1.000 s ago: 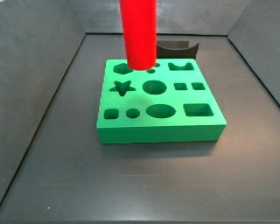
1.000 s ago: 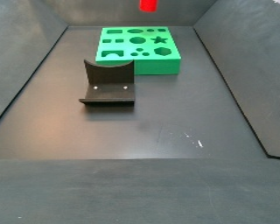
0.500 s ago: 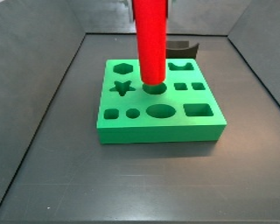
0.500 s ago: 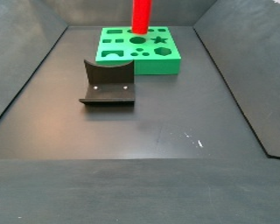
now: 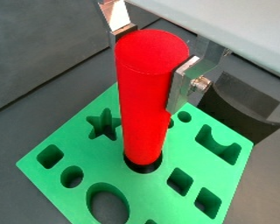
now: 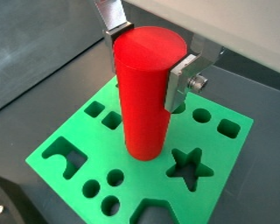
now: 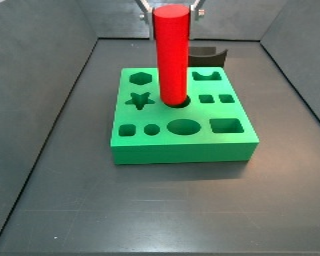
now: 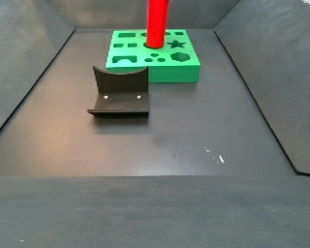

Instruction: Insert the round object.

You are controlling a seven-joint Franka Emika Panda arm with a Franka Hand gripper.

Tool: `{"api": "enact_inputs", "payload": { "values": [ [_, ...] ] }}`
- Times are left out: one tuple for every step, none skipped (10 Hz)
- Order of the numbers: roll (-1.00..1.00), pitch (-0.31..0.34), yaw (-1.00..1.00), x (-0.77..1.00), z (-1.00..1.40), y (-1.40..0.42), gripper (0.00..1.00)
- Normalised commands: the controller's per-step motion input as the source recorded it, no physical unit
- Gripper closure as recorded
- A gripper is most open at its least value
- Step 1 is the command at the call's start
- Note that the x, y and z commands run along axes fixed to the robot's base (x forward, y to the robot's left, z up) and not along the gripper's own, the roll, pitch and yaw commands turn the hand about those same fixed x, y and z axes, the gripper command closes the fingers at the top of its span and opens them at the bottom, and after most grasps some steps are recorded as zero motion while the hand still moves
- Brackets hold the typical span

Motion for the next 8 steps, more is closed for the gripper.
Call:
{"api": "enact_inputs", "payload": {
  "values": [
    [-0.06,0.011,-0.15,0.41,-0.15,-0.12,1.0],
    [-0.04,0.011,-0.11,0.27,-0.09,-0.04,1.0],
    [-0.03,0.0,-0.05,0.07,-0.07,0.0,1.0],
    [0.0,0.0,-0.05,0.0,-0.1,0.0,1.0],
    [0.0,0.0,-0.07,-0.01,-0.11,0.04,1.0],
    [0.0,0.0,-0.1,-0.05,-0.21,0.1,1.0],
    [0.0,0.0,-0.15,-0.08,-0.29,0.11,1.0],
    [0.0,-0.01,-0.15,-0.06,-0.3,0.03,1.0]
  ]
}}
